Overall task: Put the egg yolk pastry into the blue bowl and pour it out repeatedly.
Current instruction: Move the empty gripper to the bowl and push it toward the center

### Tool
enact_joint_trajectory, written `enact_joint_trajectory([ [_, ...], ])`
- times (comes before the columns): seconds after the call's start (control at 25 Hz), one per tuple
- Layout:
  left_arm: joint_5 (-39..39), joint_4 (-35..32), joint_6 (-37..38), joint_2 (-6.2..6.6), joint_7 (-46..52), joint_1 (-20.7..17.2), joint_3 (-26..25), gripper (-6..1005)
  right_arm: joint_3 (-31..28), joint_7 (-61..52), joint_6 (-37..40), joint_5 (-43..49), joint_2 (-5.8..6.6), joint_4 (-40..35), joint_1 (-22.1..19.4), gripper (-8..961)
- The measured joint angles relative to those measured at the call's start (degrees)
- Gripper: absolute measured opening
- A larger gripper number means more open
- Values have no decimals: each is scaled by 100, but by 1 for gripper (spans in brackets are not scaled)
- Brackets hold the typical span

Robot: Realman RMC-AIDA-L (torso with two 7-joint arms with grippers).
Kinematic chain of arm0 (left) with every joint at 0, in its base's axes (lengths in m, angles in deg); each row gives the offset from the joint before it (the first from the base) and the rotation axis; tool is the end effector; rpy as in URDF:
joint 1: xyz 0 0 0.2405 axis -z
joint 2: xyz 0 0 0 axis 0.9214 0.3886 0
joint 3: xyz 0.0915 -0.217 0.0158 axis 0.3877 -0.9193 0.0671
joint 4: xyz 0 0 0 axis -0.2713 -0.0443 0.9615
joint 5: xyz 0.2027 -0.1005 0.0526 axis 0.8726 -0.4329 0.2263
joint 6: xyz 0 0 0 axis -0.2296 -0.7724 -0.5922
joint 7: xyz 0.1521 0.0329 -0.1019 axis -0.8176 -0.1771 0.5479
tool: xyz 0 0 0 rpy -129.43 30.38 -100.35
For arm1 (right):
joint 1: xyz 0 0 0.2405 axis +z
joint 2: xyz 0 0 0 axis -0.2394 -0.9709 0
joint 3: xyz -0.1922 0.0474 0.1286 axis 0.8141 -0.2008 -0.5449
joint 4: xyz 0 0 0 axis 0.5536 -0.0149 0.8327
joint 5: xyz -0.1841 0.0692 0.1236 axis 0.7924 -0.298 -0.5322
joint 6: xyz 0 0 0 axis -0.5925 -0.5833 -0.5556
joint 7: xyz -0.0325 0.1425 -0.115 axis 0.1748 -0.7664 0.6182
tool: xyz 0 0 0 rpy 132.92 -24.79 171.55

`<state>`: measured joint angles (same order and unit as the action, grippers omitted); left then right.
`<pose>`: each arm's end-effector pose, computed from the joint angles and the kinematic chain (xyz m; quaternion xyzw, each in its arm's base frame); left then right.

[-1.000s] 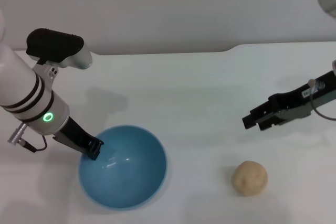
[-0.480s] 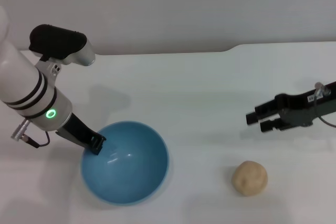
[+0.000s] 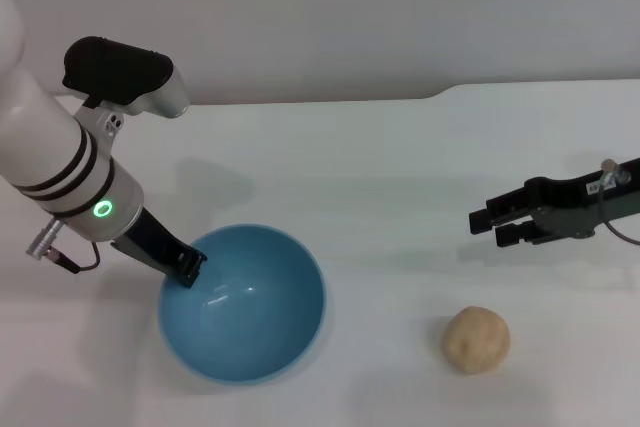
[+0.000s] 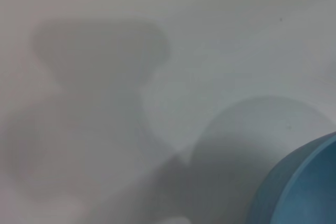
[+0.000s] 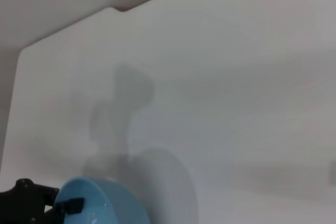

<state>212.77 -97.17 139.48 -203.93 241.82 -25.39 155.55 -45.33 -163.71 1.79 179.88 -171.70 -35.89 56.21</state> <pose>-0.2240 0.3881 -0.0603 -0.8441 -0.4565 0.2134 0.1831 0.2485 0.3896 -0.0029 -0.7411 0.6649 0.0625 0.0690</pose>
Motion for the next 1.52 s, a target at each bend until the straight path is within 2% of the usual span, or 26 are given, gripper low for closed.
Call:
enact_joint_trajectory([
  [0.28,0,7,0,-3,34,27,-19,-3,-91,-128,68,-151,87,-37,0,467],
  [0.48,0,8,-10,-7,53,60,-41,-3,-110,-172,500,-277,208,334,67,466],
  [0.68,-1,9,-21,-9,57,80,-45,-3,-121,-178,664,-993,176,476,-133,467],
  [0.84,0,8,-25,-9,59,80,-45,-3,-155,-195,674,-1533,239,569,-352,466],
  [0.96,0,9,-26,-9,59,80,-48,-2,-181,-233,744,-1630,290,599,-409,466],
  [1.24,0,9,-31,-9,43,96,-43,-3,-182,-452,792,-1746,282,610,-431,466],
  [1.36,-3,8,-35,-10,42,98,-32,-3,77,-845,1001,-1625,306,684,-279,467],
  [1.52,-6,38,-41,-16,37,106,-22,-2,733,-954,1300,-1229,386,808,130,467],
])
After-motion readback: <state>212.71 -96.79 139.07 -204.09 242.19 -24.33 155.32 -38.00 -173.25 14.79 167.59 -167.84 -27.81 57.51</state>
